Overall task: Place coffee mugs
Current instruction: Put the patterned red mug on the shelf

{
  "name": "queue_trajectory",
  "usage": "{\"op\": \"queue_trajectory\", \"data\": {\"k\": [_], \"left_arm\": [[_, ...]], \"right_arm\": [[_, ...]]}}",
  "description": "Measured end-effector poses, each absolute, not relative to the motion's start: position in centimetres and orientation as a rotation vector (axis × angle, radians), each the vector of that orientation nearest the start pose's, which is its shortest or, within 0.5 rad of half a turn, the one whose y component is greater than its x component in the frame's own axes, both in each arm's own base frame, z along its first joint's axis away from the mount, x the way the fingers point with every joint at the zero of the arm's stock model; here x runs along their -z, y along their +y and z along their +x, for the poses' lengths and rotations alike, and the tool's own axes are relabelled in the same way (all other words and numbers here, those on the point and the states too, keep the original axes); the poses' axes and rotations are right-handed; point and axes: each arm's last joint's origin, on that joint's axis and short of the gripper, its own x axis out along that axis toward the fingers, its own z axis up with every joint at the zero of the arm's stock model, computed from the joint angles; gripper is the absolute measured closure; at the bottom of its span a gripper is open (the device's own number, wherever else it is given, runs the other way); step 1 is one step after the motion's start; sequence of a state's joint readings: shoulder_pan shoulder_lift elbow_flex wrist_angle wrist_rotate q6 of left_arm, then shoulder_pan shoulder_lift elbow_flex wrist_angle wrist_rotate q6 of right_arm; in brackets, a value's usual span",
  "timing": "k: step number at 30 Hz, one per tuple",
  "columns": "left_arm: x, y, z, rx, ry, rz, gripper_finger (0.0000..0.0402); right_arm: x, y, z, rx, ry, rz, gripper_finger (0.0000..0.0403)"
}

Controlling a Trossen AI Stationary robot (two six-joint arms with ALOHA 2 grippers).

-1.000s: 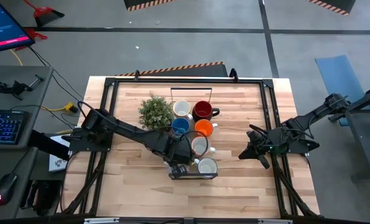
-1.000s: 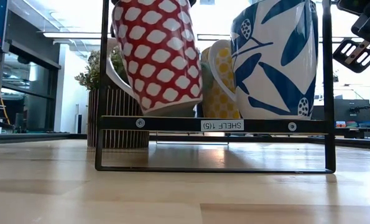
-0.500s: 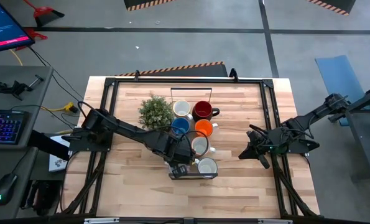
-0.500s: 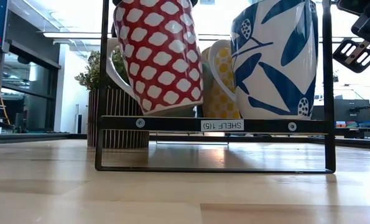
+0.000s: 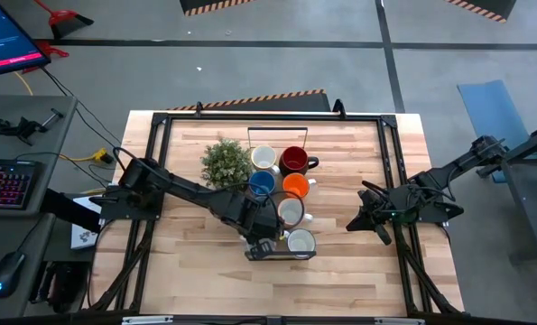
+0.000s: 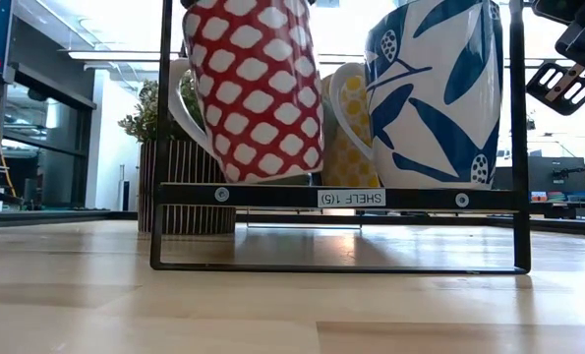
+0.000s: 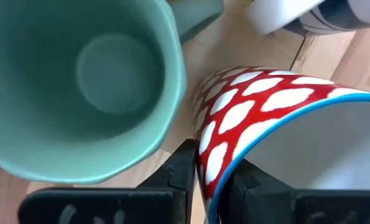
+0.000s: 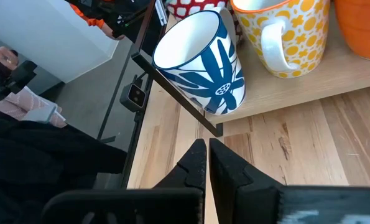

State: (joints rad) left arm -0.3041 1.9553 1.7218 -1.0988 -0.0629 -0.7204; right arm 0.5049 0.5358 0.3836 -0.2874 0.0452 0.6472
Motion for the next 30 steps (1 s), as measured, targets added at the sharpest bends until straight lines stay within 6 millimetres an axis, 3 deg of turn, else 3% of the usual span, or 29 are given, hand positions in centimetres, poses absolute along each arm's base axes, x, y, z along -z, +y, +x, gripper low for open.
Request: {"op": "queue_trajectory", "data": {"k": [30], "left_arm": [[-25.62, -10.99, 37.81, -0.284, 1.308, -0.383, 0.033]], "right_arm": [[-21.93, 6.26, 11.6, -0.295, 0.555, 0.508, 0.0402]]}}
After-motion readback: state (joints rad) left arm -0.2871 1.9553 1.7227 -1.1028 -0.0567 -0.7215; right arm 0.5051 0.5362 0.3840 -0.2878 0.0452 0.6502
